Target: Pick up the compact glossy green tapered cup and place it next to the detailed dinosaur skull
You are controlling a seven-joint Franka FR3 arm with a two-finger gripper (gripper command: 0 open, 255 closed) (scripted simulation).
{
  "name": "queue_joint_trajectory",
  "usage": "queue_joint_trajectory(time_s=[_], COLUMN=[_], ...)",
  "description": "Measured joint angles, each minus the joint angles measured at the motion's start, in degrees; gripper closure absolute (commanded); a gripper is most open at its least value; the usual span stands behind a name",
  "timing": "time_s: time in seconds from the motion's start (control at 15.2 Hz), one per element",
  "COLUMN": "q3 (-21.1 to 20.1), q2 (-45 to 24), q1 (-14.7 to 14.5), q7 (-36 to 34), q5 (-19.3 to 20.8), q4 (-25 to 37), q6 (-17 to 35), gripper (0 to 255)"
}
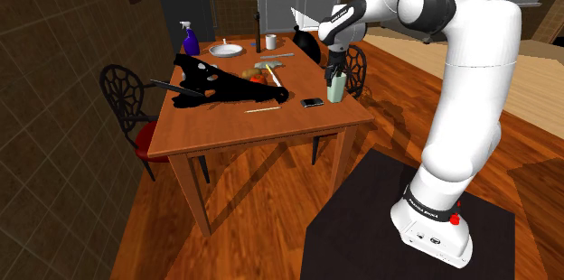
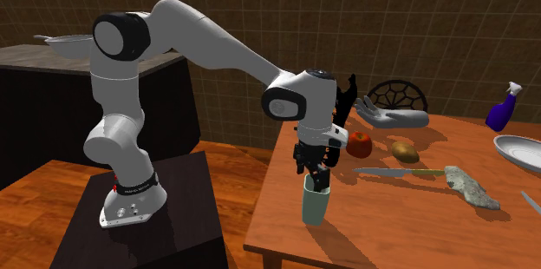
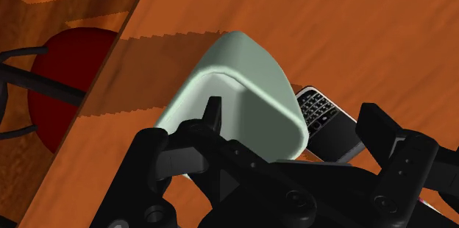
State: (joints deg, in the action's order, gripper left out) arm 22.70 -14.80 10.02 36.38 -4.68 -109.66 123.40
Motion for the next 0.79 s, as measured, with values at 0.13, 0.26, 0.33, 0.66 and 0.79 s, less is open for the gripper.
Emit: queue_joint_trajectory(time_s=[0.13,0.26,0.33,0.66,0.79], q3=[0.0,0.0,0.0,0.0,0.0], q2=[0.0,0.0,0.0,0.0,0.0], q1=[0.0,0.0,0.0,0.0,0.0], q7=[0.0,0.0,0.0,0.0,0.0], q5=[0.0,0.0,0.0,0.0,0.0], q4=[0.0,0.0,0.0,0.0,0.0], q6=[0.0,0.0,0.0,0.0,0.0], gripper=[255,255,255,255,255])
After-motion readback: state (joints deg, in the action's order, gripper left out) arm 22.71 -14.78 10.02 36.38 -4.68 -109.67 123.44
